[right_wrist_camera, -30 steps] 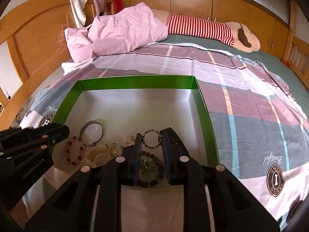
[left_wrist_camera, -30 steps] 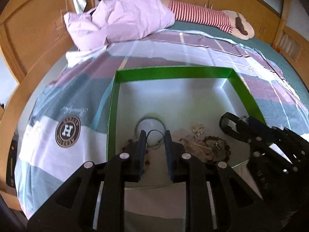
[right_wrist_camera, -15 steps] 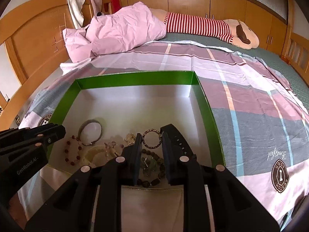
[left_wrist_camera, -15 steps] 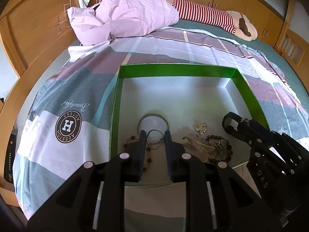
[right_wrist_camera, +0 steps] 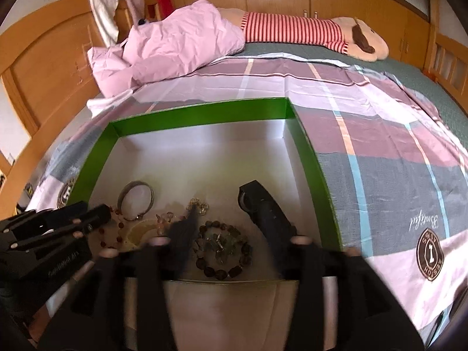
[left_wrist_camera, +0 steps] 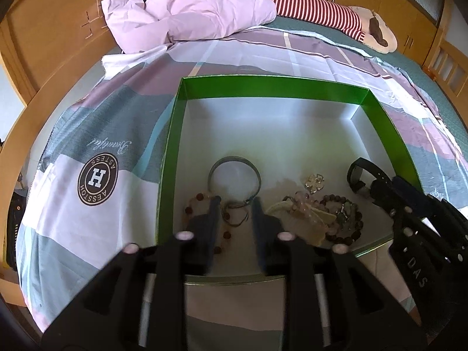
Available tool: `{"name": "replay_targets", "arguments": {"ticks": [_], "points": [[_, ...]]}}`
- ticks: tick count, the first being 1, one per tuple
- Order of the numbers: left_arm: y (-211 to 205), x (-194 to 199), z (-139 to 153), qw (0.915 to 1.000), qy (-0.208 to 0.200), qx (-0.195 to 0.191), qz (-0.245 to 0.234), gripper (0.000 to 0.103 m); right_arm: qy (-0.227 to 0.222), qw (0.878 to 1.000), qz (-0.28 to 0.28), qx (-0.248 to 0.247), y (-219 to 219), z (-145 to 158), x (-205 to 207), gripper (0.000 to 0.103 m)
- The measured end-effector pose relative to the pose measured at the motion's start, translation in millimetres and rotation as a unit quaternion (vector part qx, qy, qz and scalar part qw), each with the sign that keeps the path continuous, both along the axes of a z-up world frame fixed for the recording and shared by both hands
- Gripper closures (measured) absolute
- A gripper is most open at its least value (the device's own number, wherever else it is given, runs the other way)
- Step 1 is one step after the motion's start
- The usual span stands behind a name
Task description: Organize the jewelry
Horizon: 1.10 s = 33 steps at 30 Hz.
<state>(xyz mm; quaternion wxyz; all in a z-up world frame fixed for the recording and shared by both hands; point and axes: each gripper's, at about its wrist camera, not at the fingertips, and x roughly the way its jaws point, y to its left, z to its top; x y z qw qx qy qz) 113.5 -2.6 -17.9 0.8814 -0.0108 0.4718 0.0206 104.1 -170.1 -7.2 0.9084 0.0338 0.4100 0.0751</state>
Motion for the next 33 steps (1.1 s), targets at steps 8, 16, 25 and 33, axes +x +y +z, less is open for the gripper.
{"name": "replay_targets", "arguments": {"ticks": [8,16,25,33], "points": [[-7.5,-19.2,29.3,0.9966,-0.063,0.054,0.005,0.022,-0.048,0.997,-0.058,0.017,-15.3,21.3,-14.4,0.005],[9.8,-29.2,36.7,0.998,-0.054,-0.007,0.032,0.011,-0.031,0.997,-0.075,0.013,-18.0,20.3,-15.5,0.004],[1.2,-28.9,28.4,0.9991,-0.037,-0.004,0.022,0.01,-0.014,0.997,-0.074,0.021,-23.0,16.8,-13.9,0.004],[-2.4,-28.9,25.3,0.9994,-0.031,0.0,0.019,0.008,-0.002,0.996,-0.08,0.029,-25.7,13.2,-11.7,0.004]]}}
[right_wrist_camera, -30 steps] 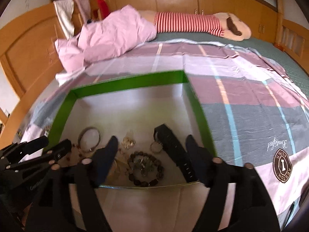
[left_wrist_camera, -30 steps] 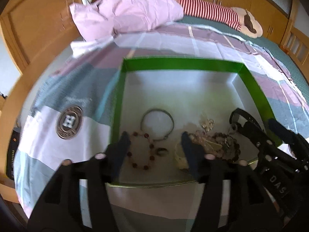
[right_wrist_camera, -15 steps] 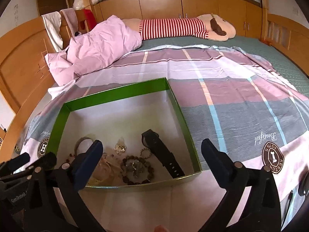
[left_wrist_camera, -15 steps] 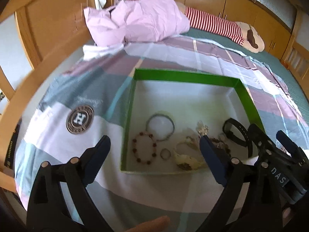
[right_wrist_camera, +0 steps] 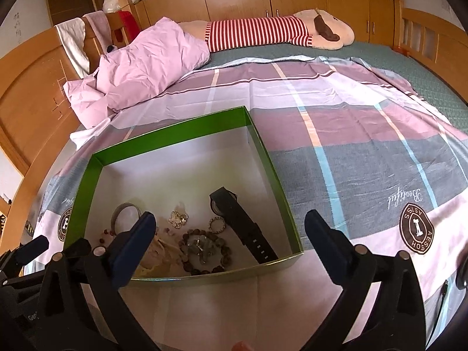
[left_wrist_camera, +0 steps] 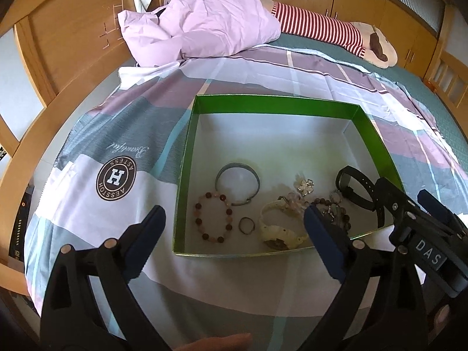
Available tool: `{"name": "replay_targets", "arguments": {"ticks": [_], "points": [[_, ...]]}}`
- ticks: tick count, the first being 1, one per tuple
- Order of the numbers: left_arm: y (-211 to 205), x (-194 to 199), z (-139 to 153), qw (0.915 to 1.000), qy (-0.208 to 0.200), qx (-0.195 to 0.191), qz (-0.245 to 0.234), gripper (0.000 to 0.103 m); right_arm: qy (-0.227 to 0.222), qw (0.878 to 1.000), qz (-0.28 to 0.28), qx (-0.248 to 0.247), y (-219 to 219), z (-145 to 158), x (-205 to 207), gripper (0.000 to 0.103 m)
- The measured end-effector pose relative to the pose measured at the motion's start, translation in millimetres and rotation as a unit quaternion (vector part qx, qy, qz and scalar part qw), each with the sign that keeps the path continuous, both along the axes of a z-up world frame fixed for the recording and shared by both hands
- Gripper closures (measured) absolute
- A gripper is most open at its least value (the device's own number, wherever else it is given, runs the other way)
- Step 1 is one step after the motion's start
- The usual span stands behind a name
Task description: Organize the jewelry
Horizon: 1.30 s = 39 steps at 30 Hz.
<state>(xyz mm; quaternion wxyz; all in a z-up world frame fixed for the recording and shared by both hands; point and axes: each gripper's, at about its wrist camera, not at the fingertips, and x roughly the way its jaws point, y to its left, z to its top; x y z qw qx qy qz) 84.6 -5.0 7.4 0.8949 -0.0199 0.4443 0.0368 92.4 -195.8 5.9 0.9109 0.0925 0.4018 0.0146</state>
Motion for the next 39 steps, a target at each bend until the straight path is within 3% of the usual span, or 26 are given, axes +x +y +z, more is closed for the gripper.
{"name": "replay_targets", "arguments": {"ticks": [39], "points": [[1.1,1.3,-4.3,0.9998,0.013,-0.011,0.003,0.006,0.005,1.0,0.003,-0.009,3.3,-5.8,0.0,0.004]]}}
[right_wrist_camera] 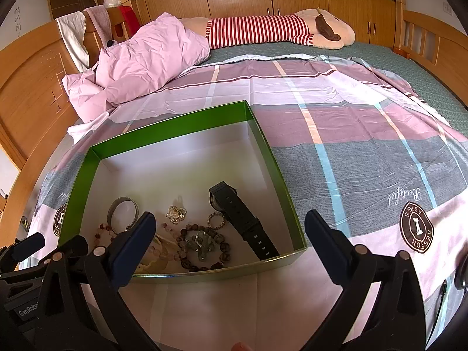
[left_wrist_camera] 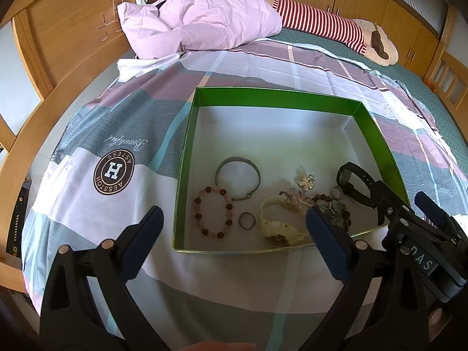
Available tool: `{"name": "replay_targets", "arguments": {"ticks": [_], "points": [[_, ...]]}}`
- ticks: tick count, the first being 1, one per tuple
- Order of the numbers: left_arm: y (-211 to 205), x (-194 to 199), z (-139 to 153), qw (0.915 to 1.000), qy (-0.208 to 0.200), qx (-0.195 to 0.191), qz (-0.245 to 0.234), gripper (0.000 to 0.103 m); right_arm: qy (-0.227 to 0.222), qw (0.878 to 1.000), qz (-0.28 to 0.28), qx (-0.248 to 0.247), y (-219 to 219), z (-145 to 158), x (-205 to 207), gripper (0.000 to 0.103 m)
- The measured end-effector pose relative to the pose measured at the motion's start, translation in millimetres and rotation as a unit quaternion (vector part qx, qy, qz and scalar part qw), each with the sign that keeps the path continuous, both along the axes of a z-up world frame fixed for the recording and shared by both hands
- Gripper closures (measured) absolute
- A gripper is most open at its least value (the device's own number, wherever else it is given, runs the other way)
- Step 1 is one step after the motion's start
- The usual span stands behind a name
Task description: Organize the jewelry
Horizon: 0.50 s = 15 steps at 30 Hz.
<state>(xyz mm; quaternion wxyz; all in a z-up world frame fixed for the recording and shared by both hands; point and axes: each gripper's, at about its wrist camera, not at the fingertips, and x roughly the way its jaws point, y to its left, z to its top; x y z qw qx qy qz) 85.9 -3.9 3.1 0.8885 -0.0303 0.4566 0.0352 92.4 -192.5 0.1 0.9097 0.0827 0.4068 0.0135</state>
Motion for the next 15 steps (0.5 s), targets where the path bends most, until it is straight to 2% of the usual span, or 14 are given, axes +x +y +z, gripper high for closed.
{"name": "replay_targets", "arguments": {"ticks": [15], "points": [[1.8,-0.5,-2.0,1.0,0.003,0.001,0.0,0.005,0.0,1.0,0.0,-0.002,0.1,-1.0,0.2,0.004]]}}
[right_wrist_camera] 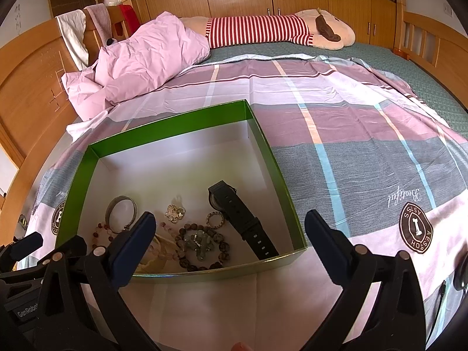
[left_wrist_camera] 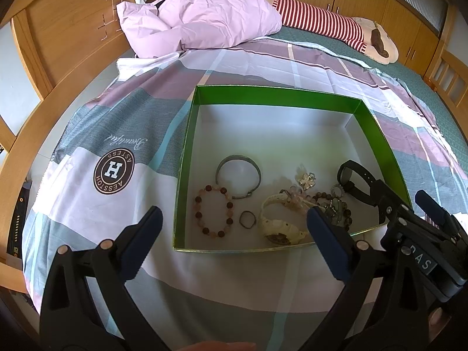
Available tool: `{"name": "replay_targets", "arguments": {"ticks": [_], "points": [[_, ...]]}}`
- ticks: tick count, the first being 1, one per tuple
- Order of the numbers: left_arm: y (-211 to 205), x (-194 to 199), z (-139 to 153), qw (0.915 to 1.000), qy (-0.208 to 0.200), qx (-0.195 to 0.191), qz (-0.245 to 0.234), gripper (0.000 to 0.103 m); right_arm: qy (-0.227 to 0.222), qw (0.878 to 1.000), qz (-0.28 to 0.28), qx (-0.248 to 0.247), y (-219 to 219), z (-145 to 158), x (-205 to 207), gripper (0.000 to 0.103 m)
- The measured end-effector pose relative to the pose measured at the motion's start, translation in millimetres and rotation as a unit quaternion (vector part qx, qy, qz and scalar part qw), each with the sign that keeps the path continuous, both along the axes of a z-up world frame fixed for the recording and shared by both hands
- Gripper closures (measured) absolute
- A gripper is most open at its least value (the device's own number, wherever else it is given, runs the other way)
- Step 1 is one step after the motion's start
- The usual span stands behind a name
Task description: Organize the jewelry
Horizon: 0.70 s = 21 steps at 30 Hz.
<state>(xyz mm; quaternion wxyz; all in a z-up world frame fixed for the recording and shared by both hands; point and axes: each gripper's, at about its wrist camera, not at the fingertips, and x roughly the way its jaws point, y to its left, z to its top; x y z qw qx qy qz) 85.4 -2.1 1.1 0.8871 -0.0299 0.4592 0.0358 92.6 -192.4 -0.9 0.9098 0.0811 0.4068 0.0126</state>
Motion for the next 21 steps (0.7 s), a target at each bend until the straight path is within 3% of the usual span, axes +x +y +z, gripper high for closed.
{"name": "replay_targets", "arguments": {"ticks": [21], "points": [[0.6,3.4,-4.1,0.9999,0.012,-0.006,-0.008,0.005,0.003,1.0,0.007,-0.006,-6.9,-4.5,2.4,0.004]]}}
